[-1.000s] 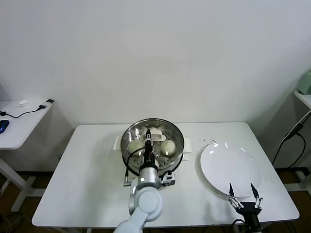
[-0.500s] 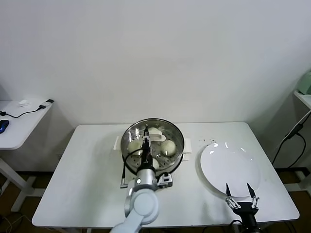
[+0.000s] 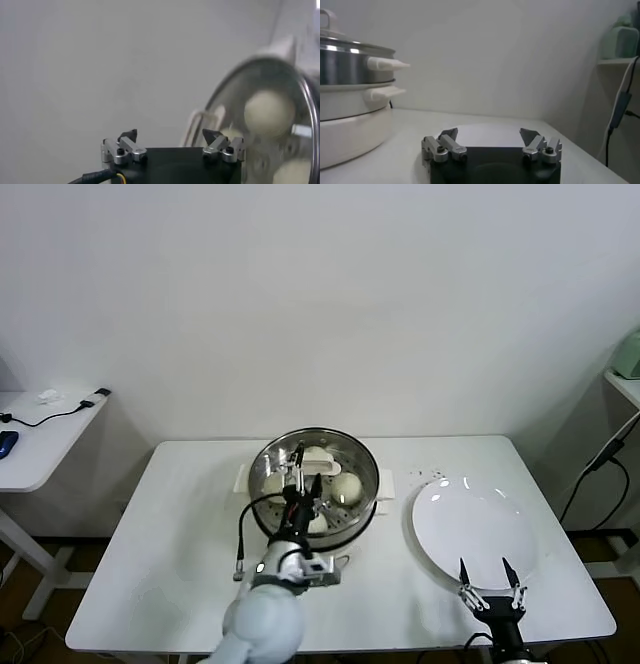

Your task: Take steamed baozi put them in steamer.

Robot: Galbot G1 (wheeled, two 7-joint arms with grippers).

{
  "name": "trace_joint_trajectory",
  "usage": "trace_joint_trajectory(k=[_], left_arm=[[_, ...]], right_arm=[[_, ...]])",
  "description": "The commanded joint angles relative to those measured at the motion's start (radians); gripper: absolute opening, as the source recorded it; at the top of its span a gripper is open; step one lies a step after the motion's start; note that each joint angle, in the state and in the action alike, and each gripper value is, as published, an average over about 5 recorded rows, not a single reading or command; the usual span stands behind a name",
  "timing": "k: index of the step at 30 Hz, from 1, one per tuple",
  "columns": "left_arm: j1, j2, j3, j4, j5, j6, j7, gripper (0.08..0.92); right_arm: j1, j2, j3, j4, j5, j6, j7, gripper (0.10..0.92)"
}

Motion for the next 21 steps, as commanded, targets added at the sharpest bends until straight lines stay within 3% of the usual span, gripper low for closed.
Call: trace_joint_trajectory(k=[1, 5, 10, 14, 21], left_arm=[[0.173, 0.038, -0.320, -0.145, -1.158, -0.548, -0.234, 0.820], [0.260, 0.048, -0.508, -0.141, -1.417, -0.616, -0.216, 0.822], [0.356, 0.152, -0.652, -0.027, -1.534, -0.724, -0.207, 0.823], [0.406, 0.200, -0.692, 0.090, -1.582, -0.805, -0.194, 0.823], [0.407, 0.196, -0.644, 0.291, -1.506, -0.888, -0.180, 0.823]], right_arm=[[0.003, -0.020, -0.026, 0.006, 0.031, 0.045, 0.007, 0.823], [0.004, -0.037, -0.041, 0.018, 0.043, 0.051, 0.014, 0.823], [0.019, -0.032, -0.042, 0.020, 0.042, 0.060, 0.022, 0.823], [0.031, -0.028, -0.039, 0.011, 0.048, 0.072, 0.032, 0.823], [0.047, -0.017, -0.044, -0.010, 0.060, 0.076, 0.042, 0.823]])
